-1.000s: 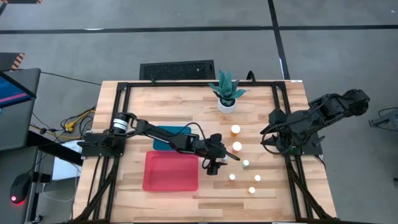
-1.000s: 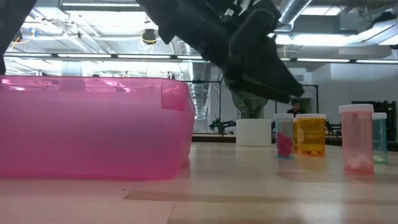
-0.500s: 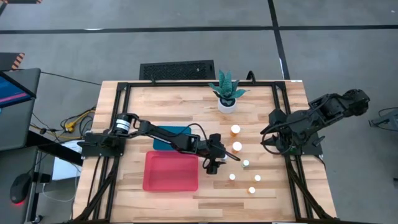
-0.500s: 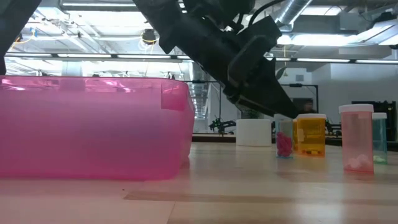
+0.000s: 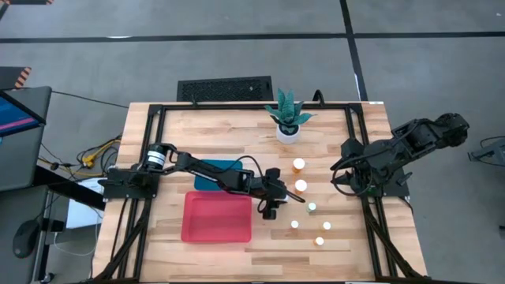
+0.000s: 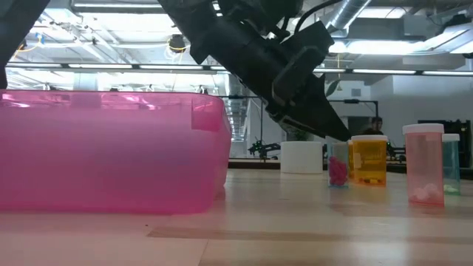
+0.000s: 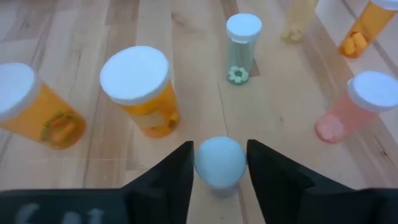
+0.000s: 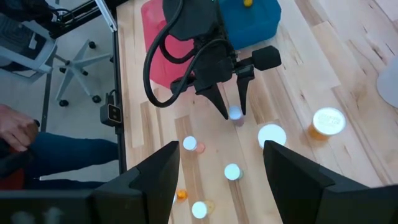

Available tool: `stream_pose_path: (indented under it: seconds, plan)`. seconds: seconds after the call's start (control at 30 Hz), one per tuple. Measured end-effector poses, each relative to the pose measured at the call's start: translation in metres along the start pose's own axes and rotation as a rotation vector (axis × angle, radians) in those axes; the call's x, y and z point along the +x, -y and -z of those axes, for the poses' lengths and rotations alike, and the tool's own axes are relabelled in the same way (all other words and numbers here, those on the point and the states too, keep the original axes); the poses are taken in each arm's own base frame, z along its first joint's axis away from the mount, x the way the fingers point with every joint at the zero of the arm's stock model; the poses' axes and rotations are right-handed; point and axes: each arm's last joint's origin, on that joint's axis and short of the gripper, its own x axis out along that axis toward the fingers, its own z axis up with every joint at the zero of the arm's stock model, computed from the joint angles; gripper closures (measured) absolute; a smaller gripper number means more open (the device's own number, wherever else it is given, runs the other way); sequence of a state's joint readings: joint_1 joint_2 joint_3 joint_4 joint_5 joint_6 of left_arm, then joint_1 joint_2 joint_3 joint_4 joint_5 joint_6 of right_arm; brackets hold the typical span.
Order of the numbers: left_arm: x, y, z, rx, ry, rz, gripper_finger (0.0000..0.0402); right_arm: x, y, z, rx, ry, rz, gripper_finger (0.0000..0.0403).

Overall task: Pick and place medicine bottles into bin by pill shape (circle, oval)
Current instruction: Put the blue capsule bottle into the red bin

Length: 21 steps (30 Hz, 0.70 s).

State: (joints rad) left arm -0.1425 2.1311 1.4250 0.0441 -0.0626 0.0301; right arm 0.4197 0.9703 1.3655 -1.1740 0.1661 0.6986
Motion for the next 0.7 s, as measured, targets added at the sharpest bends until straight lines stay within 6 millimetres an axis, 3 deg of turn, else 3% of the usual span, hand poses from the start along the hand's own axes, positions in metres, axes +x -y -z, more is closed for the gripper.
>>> stream_pose_path:
  seconds: [0.4,0.57,0.7]
  plan:
    - [-0.006,0.0,-0.005,-0.078,0.014,0.031,0.0285,0.0,0.0,0.0,0.0,0.0,0.0,0.0163]
    - [-0.043,-0.003,-0.034,-0.137,0.077,0.023,0.0286,0.0,0.0,0.0,-0.003,0.0,-0.001,0.0163]
    - [-0.096,-0.009,-0.058,-0.14,0.099,-0.037,0.0286,0.0,0.0,0.0,-0.021,0.001,-0.002,0.0163]
